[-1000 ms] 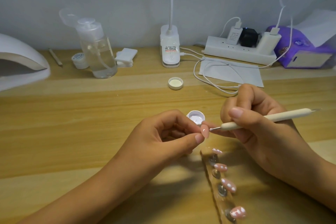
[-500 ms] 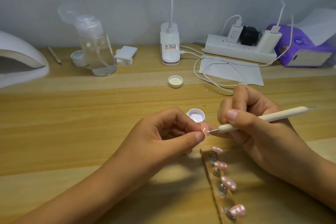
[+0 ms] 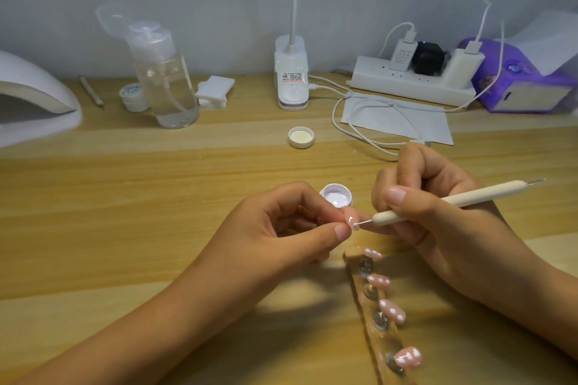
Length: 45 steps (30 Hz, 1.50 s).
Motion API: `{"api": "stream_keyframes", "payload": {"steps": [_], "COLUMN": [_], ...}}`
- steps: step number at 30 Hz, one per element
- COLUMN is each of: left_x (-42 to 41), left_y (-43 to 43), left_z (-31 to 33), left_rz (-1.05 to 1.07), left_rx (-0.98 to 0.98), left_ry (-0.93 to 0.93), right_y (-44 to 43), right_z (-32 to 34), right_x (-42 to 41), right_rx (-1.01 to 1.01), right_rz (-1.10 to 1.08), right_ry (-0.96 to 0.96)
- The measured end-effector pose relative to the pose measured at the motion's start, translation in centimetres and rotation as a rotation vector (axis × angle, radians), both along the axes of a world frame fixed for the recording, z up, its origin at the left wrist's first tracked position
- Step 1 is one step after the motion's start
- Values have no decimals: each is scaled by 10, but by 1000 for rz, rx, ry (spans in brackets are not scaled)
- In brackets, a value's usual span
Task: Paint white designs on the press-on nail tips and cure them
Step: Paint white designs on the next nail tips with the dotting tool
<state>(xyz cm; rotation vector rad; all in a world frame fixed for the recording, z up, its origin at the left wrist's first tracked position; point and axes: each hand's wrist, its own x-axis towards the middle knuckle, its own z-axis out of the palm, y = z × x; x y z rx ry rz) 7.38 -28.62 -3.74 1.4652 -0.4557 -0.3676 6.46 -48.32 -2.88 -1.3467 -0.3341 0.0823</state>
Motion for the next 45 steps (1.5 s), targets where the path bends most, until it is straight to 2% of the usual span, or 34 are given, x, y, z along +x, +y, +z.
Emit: {"api": "stream_keyframes", "payload": {"steps": [45], "left_x": [-1], "left_y": [-1], "left_z": [3], "left_rz": [-1], "left_rx": [-1], "left_ry": [-6], "right_y": [0], "right_z": [1], "right_x": [0], "right_rx": [48], "right_rz": [8], "right_ry": [33]}}
